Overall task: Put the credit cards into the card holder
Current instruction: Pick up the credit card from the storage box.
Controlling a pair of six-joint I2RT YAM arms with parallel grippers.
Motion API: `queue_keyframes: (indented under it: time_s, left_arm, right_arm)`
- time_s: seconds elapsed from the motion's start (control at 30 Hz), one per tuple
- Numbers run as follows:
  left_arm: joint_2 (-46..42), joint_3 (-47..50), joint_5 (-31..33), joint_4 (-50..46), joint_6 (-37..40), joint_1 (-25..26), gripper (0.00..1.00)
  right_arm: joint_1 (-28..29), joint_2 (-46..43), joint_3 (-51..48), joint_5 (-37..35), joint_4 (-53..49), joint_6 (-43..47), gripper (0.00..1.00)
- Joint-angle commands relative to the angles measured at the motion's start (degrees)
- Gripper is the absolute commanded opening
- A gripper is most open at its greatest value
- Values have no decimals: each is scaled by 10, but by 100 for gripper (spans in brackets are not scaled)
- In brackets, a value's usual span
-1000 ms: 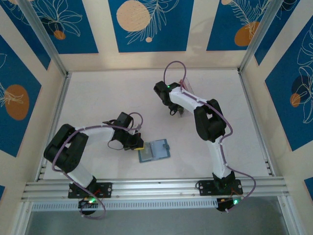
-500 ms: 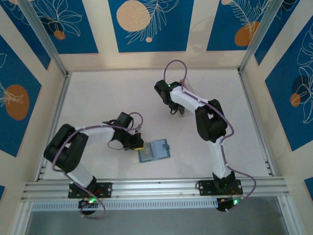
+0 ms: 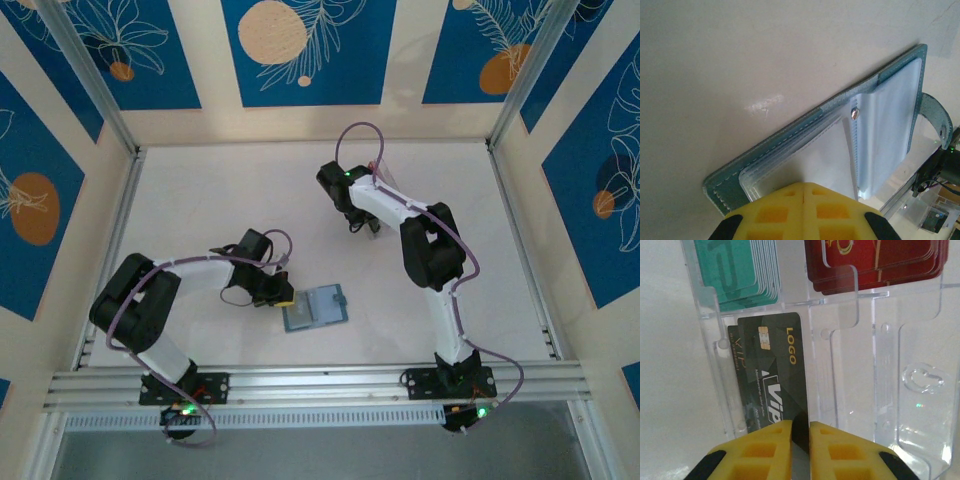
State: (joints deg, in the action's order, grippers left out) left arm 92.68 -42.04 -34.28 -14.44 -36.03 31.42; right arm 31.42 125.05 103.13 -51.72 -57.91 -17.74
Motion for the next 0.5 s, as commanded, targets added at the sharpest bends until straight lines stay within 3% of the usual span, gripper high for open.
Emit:
queue_keyframes:
  time_s: [0.0, 0.23, 0.47]
  left_arm:
    - [3, 18, 29, -39, 2, 6, 0]
    - [4, 16, 28, -39, 2, 6, 0]
    - [3, 15, 28, -41, 4, 6, 0]
  right_arm:
    - [-5, -26, 15, 4, -8, -1, 15]
    - [-1, -33, 28, 35, -21, -1, 13]
    - [-3, -36, 42, 88, -35, -3, 3]
